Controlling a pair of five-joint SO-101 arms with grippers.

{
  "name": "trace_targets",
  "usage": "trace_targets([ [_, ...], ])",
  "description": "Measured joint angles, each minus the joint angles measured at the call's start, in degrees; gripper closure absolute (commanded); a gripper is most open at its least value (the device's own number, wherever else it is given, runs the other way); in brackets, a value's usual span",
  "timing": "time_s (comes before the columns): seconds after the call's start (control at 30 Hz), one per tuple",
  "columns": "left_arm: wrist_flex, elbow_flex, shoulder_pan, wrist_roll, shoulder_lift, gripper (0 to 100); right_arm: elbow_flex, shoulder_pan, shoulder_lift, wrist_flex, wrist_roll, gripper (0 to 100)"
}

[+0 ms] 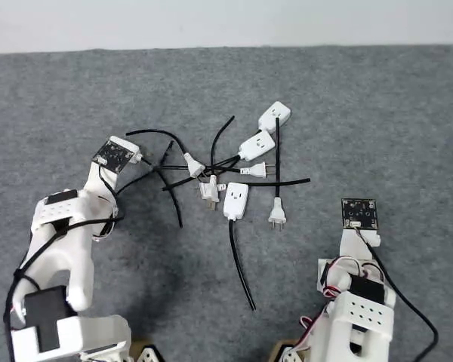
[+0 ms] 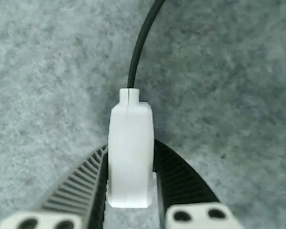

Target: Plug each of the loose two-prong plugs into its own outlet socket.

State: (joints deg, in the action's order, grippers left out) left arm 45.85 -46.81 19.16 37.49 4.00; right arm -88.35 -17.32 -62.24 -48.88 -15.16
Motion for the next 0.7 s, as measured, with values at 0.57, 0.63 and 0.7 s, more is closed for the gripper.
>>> trace_targets([
  [0.57, 16.0, 1.8, -19.1, -48.6, 1.7, 98, 0.0, 0.0, 0.0, 0.0, 0.0, 99.0],
  [0.63, 15.6, 1.8, -20.0, -53.1, 1.7, 95, 0.0, 0.0, 0.0, 0.0, 0.0, 99.0],
  [0.7, 14.9, 1.8, -20.0, -54.2, 1.7, 87, 0.0, 0.0, 0.0, 0.0, 0.0, 99.0],
])
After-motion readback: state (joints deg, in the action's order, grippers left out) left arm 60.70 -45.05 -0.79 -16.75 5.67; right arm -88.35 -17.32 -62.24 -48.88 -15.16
